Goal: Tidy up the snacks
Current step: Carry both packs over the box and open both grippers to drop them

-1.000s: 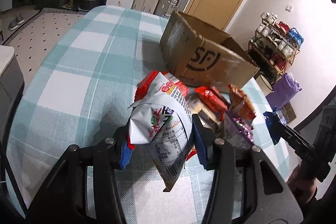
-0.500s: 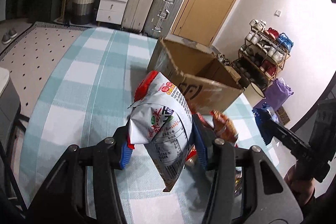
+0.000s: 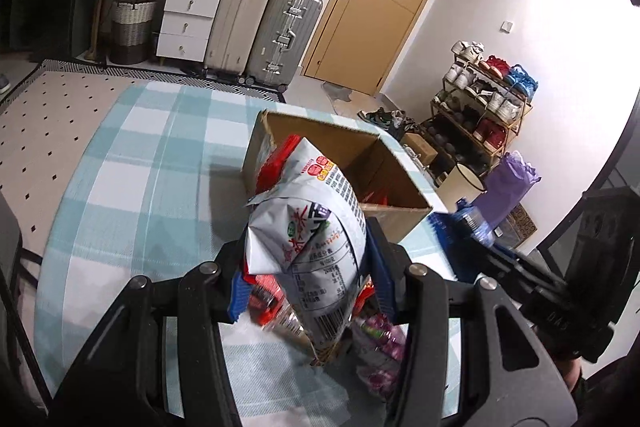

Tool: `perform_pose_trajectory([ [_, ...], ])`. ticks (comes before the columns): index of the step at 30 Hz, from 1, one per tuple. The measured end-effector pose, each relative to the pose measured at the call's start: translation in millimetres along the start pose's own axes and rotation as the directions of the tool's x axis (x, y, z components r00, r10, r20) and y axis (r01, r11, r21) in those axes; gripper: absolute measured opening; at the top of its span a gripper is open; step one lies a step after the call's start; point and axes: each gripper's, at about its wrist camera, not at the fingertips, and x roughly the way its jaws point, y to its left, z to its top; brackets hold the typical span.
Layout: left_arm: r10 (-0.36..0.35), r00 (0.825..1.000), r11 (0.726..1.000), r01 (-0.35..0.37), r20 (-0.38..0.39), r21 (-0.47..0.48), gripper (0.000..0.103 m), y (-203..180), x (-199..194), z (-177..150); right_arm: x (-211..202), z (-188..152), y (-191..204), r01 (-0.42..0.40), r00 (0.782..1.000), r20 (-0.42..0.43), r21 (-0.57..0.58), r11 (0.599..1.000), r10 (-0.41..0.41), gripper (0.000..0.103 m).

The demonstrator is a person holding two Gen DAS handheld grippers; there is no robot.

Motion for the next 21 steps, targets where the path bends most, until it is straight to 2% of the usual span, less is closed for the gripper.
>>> perform_pose_trajectory([
  [8, -0.014, 1.000, 1.000, 0.014, 0.006, 0.028, 0.046, -16, 10, 22, 12, 16, 4, -0.009, 1.000, 0.007, -0.017, 1.000, 0.009, 0.045],
  [21, -0.015, 1.000, 0.998, 0.016, -0.016, 0.067, 0.046, -36, 41, 43, 28, 42, -11, -0.024, 1.000, 0.019, -0.018, 1.000, 0.024, 0.045],
])
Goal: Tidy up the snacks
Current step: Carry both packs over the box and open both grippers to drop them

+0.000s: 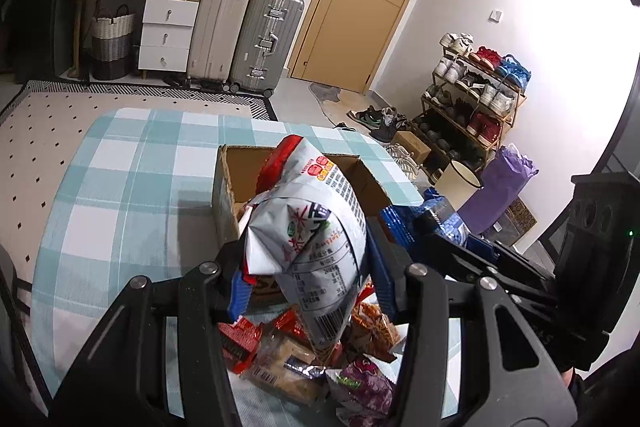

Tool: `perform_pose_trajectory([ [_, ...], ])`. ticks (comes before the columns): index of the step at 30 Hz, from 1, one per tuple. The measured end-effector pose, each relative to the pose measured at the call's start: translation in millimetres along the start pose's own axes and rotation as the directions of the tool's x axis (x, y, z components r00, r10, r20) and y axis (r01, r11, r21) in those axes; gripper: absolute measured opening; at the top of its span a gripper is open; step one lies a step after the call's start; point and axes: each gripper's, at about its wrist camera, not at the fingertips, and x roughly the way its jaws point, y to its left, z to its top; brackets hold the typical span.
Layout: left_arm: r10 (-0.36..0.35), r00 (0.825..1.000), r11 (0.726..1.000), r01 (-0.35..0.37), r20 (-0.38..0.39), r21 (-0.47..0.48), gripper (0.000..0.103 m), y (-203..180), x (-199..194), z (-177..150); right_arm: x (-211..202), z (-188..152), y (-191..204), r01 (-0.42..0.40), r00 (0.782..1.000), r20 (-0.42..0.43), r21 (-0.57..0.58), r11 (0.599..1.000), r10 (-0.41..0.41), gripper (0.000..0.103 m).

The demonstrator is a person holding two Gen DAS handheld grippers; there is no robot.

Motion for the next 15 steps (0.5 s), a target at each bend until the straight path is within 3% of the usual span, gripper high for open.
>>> perform_pose_trajectory([
  [15, 0.032, 0.998, 0.999, -0.030, -0.047, 0.027, 0.047, -4, 42, 24, 23, 25, -24, -0.017, 1.000, -0.022, 0.002, 1.000, 0.017, 0.045],
])
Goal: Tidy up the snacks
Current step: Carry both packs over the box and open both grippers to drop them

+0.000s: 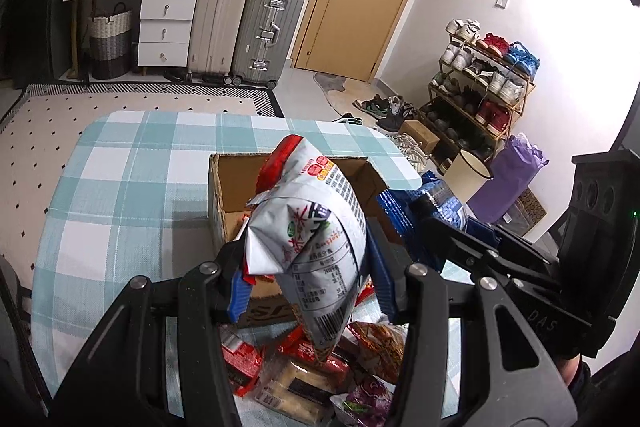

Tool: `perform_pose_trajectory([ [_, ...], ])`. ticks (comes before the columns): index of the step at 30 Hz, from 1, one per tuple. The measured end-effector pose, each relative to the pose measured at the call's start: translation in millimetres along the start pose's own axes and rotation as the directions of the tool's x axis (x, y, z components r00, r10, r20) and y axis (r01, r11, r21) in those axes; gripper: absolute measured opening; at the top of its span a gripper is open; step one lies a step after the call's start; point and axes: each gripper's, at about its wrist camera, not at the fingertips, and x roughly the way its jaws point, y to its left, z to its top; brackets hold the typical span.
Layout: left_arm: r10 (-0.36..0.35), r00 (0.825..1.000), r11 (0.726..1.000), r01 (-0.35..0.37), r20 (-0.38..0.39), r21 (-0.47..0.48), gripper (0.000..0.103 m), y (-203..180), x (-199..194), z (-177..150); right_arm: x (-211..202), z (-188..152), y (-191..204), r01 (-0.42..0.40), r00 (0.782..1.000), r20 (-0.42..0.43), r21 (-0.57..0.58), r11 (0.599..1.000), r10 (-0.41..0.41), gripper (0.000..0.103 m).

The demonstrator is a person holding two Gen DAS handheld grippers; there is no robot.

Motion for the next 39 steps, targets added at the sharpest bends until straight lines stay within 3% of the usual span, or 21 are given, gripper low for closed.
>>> perform_pose_trajectory([
  [20, 0.004, 0.996, 1.000, -0.003, -0.094, 0.005, 0.049, 11, 80, 32, 60, 15, -37, 0.016, 0.997, -0.079, 0.012, 1.000, -0.015, 0.046],
  [22, 0.007, 0.995, 1.000, -0.007, -0.096, 0.003, 0.053, 13, 82, 33, 65, 17, -41, 0.020, 0.996, -0.087, 0.014, 1.000, -0.018, 0.051],
  [24, 0.010, 0.996, 1.000, -0.010, -0.084, 0.002, 0.067, 16, 81, 33, 66, 16, -45, 0.047, 0.996, -0.071, 0.015, 0.999, -0.046, 0.071],
  [25, 0.013, 0.997, 1.000, -0.013, -0.077, 0.002, 0.069, 16, 80, 32, 67, 16, -48, 0.055, 0.996, -0.066, 0.017, 0.998, -0.054, 0.075],
  [39, 0.066, 0.997, 0.997, -0.065, -0.042, 0.035, 0.070, 8, 49, 22, 36, 18, -44, 0.040, 0.999, -0.011, 0.008, 0.999, -0.039, 0.076],
])
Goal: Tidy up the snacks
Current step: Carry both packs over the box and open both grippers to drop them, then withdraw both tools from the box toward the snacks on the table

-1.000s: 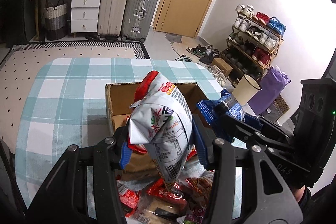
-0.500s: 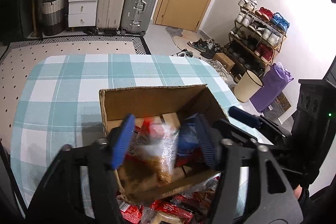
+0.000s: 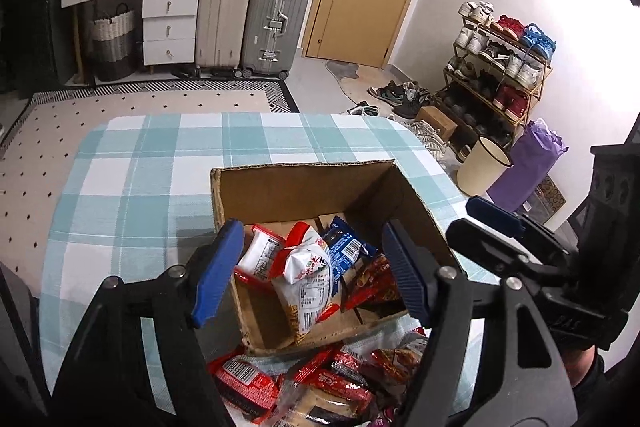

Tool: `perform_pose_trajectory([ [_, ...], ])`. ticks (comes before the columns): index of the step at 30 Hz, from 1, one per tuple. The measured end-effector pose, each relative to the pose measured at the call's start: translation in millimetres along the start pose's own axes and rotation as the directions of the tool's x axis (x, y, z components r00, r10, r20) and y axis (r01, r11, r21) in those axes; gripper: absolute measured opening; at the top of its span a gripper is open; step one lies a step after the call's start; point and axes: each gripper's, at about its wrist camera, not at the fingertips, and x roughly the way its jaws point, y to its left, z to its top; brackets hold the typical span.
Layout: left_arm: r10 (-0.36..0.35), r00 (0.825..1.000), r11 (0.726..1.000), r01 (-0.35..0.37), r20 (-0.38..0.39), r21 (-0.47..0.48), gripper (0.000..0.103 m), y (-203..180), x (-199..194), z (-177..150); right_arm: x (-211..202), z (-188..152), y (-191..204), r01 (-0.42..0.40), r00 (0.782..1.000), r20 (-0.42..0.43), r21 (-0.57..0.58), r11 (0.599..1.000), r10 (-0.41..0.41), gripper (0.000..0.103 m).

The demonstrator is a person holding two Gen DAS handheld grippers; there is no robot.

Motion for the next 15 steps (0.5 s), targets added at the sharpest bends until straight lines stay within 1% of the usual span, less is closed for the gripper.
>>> perform_pose_trajectory([
  [2, 0.007, 1.000, 1.000, -0.007, 0.009, 0.003, 0.071, -2, -8, -2, -7, 0, 2, -0.006, 1.000, 0.007, 0.001, 1.000, 0.006, 0.076],
  [8, 0.025, 0.999, 1.000, -0.025, 0.034, 0.016, 0.079, -11, -32, -5, -29, -1, 16, -0.006, 1.000, 0.027, -0.019, 1.000, 0.006, 0.076],
  [12, 0.033, 0.998, 0.999, -0.034, 0.050, 0.024, 0.080, -18, -53, -10, -46, -3, 25, -0.007, 0.999, 0.043, -0.030, 1.000, 0.008, 0.076],
  [15, 0.051, 0.997, 0.998, -0.053, 0.062, 0.033, 0.083, -25, -68, -15, -58, -5, 31, -0.007, 0.999, 0.053, -0.036, 0.999, 0.008, 0.076],
])
